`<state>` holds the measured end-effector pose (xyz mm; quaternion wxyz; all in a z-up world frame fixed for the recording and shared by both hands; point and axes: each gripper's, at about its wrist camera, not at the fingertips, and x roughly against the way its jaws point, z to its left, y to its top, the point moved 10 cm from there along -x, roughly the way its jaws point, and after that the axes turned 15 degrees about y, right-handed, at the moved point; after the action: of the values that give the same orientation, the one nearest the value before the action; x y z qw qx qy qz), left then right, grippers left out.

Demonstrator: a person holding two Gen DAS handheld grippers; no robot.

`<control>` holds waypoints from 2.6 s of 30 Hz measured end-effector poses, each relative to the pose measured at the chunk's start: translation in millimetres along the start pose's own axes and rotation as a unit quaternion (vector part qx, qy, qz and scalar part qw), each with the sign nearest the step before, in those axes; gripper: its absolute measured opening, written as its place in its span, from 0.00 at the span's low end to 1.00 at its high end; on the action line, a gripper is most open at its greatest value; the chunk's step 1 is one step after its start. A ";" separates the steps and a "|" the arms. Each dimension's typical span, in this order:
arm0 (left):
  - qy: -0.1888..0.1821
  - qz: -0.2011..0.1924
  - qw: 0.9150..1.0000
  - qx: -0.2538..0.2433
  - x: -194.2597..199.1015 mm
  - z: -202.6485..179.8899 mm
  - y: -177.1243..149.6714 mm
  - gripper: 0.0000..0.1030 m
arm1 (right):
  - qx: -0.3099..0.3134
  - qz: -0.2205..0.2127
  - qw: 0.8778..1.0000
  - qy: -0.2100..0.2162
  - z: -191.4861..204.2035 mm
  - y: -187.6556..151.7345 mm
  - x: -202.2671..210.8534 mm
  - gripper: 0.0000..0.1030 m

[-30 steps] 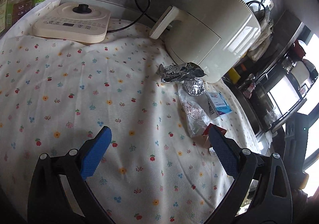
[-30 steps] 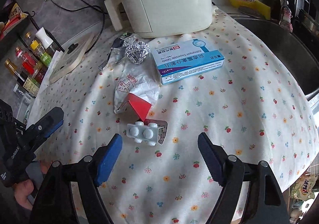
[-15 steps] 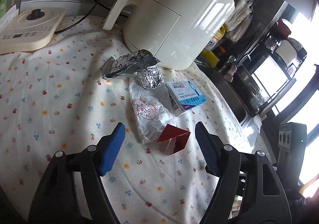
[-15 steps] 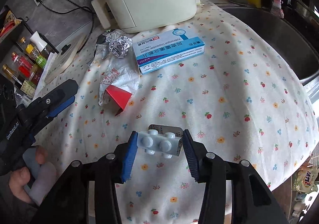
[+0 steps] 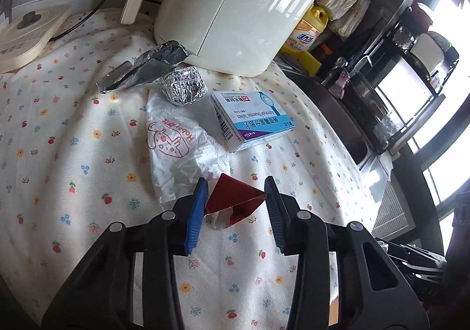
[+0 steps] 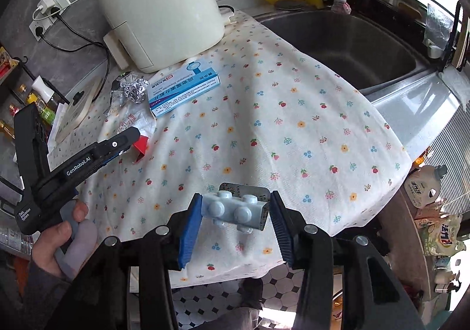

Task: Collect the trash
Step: 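Carry both items over the white bucket and open both tools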

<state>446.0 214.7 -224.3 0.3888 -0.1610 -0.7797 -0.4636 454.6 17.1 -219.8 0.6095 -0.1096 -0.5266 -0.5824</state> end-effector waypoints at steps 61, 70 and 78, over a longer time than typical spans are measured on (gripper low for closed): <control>0.020 0.014 0.998 -0.056 178.3 -162.3 -217.9 0.39 | -0.068 -0.028 0.997 0.006 -174.1 -189.6 171.9 0.70; -0.017 0.082 0.991 -0.108 145.1 -214.1 -265.5 0.39 | -0.115 -0.061 0.991 -0.035 -218.7 -218.1 217.6 0.74; -0.061 0.120 0.972 -0.192 130.8 -284.1 -299.7 0.40 | -0.177 -0.100 0.976 -0.080 -265.8 -254.5 270.2 0.76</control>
<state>308.1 -195.9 -228.6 0.3551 -0.3528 -0.6733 -0.5441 318.3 -417.8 -246.0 0.4753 -0.2089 -0.4709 -0.7132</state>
